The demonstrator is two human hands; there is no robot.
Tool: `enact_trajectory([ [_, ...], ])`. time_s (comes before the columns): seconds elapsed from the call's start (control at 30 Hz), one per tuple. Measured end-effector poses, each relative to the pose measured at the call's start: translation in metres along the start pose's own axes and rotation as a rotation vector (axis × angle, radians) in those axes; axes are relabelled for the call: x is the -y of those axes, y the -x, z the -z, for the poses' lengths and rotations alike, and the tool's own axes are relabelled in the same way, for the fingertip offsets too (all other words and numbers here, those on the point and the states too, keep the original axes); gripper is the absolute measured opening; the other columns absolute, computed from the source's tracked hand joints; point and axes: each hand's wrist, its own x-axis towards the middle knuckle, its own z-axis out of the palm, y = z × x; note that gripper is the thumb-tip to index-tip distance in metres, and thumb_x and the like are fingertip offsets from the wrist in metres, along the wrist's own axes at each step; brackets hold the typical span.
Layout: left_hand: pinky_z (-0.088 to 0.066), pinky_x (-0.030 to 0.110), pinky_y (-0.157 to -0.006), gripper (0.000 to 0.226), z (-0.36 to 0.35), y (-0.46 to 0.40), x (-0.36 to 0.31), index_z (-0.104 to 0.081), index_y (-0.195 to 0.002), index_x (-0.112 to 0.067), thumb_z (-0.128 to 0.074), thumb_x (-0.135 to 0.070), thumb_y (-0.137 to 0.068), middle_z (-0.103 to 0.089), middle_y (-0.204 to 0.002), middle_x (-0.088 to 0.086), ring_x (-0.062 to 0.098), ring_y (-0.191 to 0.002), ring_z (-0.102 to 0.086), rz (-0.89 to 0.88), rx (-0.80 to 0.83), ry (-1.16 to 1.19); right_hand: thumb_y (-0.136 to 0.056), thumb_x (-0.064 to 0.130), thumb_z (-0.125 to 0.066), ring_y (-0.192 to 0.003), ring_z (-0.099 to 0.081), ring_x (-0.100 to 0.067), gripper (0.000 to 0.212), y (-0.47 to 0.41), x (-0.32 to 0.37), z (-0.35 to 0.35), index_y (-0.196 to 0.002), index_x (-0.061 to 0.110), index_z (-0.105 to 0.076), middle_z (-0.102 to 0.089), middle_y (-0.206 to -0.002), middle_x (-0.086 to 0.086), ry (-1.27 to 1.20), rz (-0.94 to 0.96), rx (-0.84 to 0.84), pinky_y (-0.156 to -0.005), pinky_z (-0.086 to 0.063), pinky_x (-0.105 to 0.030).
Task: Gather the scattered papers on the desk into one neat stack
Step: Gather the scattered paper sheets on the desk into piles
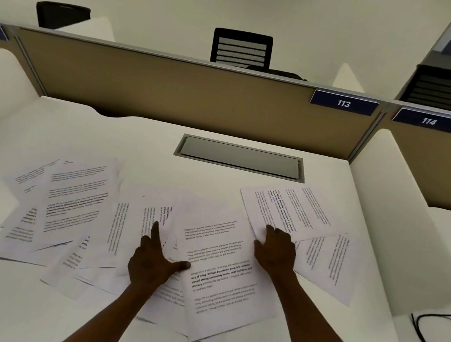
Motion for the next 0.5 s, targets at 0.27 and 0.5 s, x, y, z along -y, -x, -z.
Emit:
enact_trajectory([
  [0.27,-0.036,0.046,-0.112,0.103,-0.003,-0.004,0.012,-0.021,-0.157,-0.019,-0.074,-0.057,-0.077,-0.036,-0.157,0.009,0.029,-0.143,-0.036,0.052,-0.005,0.048,-0.090,0.039,-0.056,-0.072,-0.070,-0.022,0.027,0.020,0.021,-0.007,-0.089,0.016,-0.071,-0.073,-0.078,-0.002,-0.075,0.274,-0.255,-0.062,-0.051,-0.028],
  [0.5,-0.053,0.036,-0.086,0.052,0.000,0.002,0.015,-0.059,-0.133,-0.017,-0.073,-0.020,-0.083,-0.069,-0.124,0.013,0.031,-0.111,-0.067,0.013,-0.141,0.252,-0.091,0.046,-0.060,-0.080,-0.072,-0.005,0.033,0.053,0.077,-0.015,-0.106,0.023,-0.076,-0.079,-0.093,0.005,-0.588,0.368,0.053,-0.079,-0.059,-0.031],
])
